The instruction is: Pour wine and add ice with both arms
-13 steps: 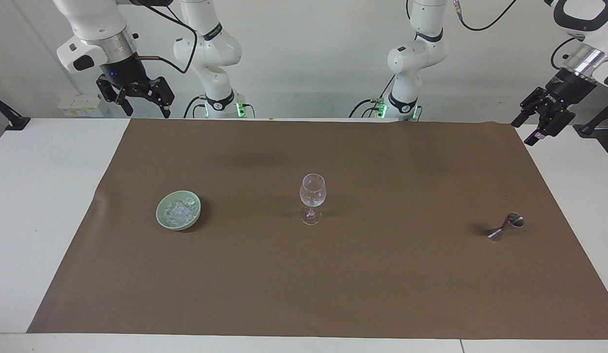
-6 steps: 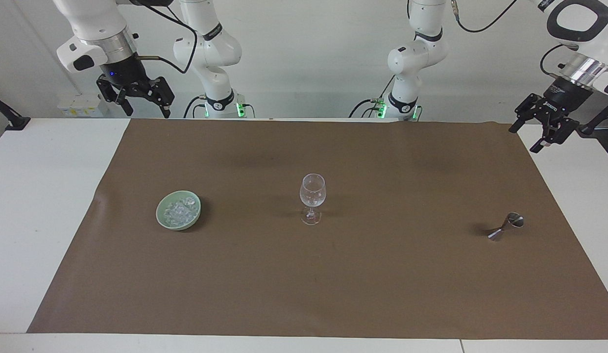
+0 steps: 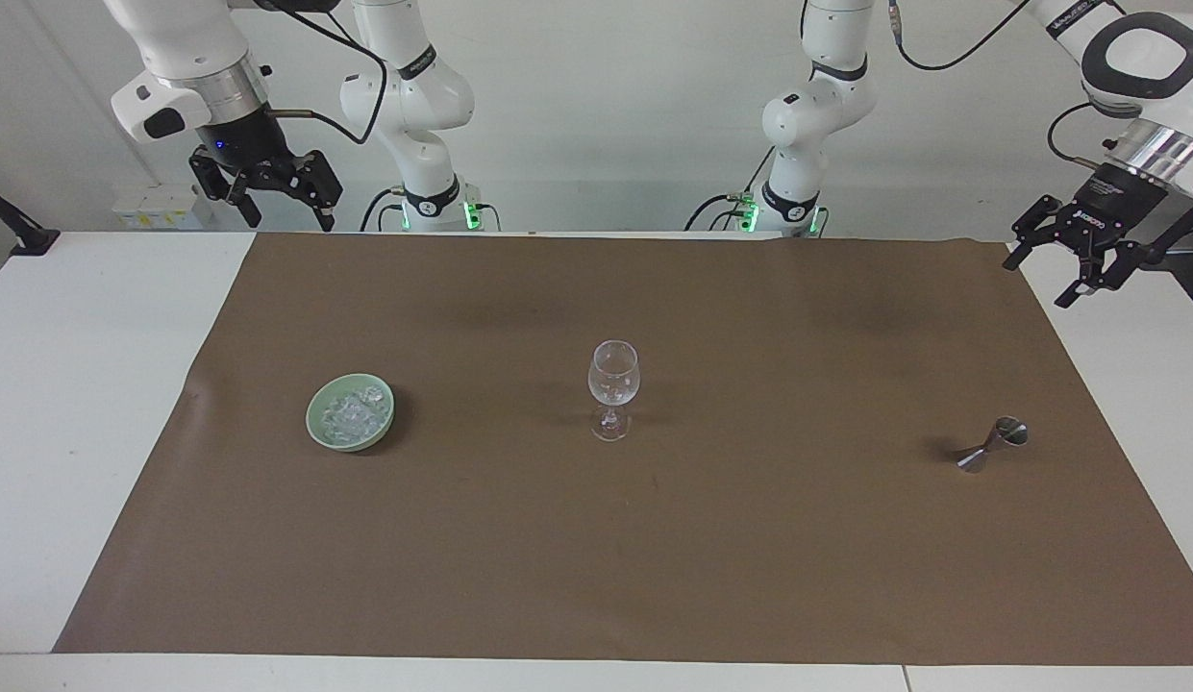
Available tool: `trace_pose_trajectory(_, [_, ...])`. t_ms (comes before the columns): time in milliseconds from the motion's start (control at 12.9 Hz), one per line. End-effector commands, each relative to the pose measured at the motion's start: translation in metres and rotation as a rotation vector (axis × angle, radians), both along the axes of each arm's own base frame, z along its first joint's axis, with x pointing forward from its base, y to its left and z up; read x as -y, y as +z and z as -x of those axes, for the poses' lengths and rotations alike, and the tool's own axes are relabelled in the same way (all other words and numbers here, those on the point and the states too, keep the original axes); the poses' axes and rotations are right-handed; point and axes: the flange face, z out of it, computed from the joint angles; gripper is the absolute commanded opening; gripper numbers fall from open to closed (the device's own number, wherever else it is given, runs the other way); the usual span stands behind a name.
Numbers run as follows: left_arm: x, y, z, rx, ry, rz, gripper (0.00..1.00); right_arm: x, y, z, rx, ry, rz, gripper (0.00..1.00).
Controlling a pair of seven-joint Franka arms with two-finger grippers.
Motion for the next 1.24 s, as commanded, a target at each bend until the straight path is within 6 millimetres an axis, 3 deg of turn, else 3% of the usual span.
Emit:
trace_pose_trajectory(0, [-0.027,-0.020,0.007,-0.003,0.086,0.076,1.00,-0.001,0.000,0.006,0.003,-0.009,-0.003,1.00])
trace_pose_trajectory(155, [-0.033,-0.035,0.012,-0.011,0.122,0.132,1.00,-0.001,0.000,0.006,0.003,-0.009,-0.003,1.00])
trace_pose_trajectory(618, [-0.078,-0.097,0.024,-0.009,0.338,0.325,1.00,-0.001,0.000,0.006,0.003,-0.010,-0.003,1.00])
trace_pose_trajectory(1160, [-0.086,-0.159,0.027,-0.023,0.503,0.500,1.00,0.000,0.000,0.006,0.003,-0.010,-0.003,1.00])
